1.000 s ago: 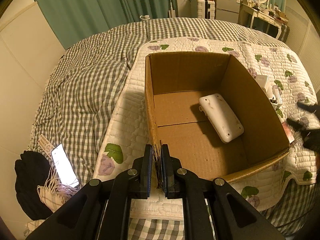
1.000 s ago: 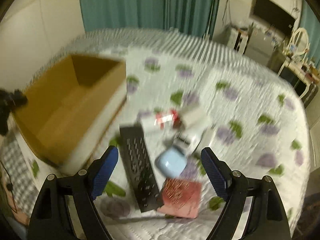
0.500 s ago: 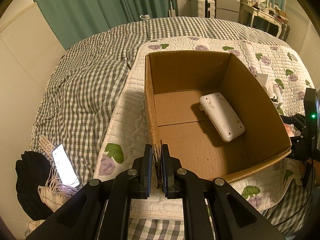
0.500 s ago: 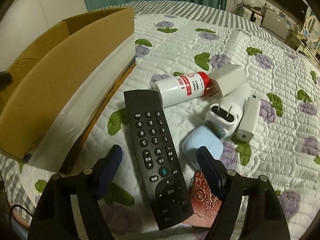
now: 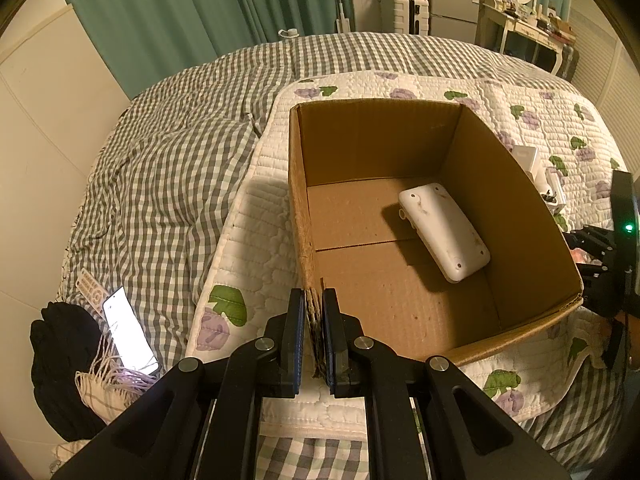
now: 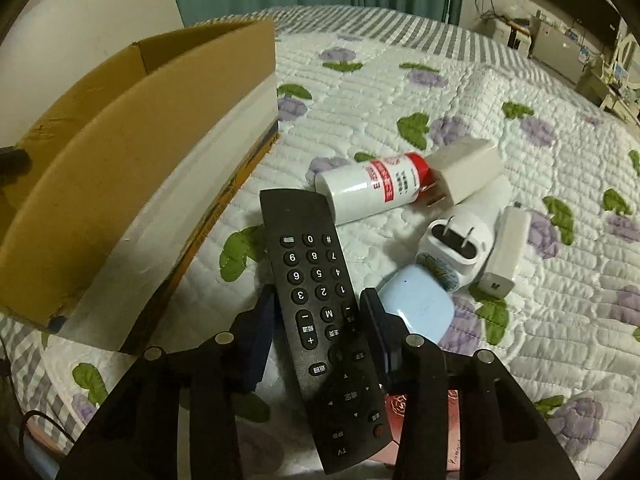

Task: Organize rigid objects
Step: 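Grasp the black TV remote with the right tool, then lower the black remote into the box beside the router, release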

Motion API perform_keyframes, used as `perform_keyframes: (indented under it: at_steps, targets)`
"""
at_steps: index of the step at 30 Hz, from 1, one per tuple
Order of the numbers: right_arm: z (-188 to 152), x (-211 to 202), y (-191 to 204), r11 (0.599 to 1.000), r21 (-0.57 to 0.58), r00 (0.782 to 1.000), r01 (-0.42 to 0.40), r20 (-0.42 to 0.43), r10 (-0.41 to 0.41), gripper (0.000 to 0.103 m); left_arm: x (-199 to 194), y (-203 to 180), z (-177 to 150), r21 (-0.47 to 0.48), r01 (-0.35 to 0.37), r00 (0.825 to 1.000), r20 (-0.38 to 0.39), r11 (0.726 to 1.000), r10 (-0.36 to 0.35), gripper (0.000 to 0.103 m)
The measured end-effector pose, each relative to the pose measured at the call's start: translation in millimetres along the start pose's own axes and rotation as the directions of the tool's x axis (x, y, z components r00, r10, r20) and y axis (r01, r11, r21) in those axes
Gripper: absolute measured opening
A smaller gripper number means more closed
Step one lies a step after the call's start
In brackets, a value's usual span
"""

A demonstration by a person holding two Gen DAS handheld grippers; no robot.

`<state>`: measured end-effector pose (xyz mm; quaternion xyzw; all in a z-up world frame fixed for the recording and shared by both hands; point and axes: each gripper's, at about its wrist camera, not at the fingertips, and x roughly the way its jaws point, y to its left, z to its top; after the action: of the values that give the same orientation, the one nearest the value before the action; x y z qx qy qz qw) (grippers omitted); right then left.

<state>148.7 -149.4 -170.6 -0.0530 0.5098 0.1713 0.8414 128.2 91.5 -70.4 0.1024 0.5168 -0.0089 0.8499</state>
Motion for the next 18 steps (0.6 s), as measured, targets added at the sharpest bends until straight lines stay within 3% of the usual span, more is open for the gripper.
perform_keyframes:
  at_steps: [1,2,10,18]
  targets:
    - [-0.1,-5.9,1.9,1.0,-0.005,1.0,-0.013,0.011,0.013,0.025,-0.1,-0.2,0.0,0.001,-0.002,1.0,0.0,1.0,0.002,0.009]
    - [-0.2,-12.6,3.8,1.0,-0.01,1.0,-0.013,0.028,0.013,0.021,-0.2,-0.3,0.1,0.003,-0.002,1.0,0.0,1.0,0.002,0.009]
    - [11.1,-53.0,8.1,1.0,-0.015,0.997,-0.014,0.081,0.015,0.02,1.3,-2.9,-3.9,0.0,0.011,1.0,0.002,1.0,-0.011,0.009]
    - [73.3,-134.0,40.6,0.995,-0.089,0.96,-0.044,0.274,0.067,0.02,0.9,-2.4,-4.8,-0.001,0.014,1.0,0.001,1.0,-0.014,0.009]
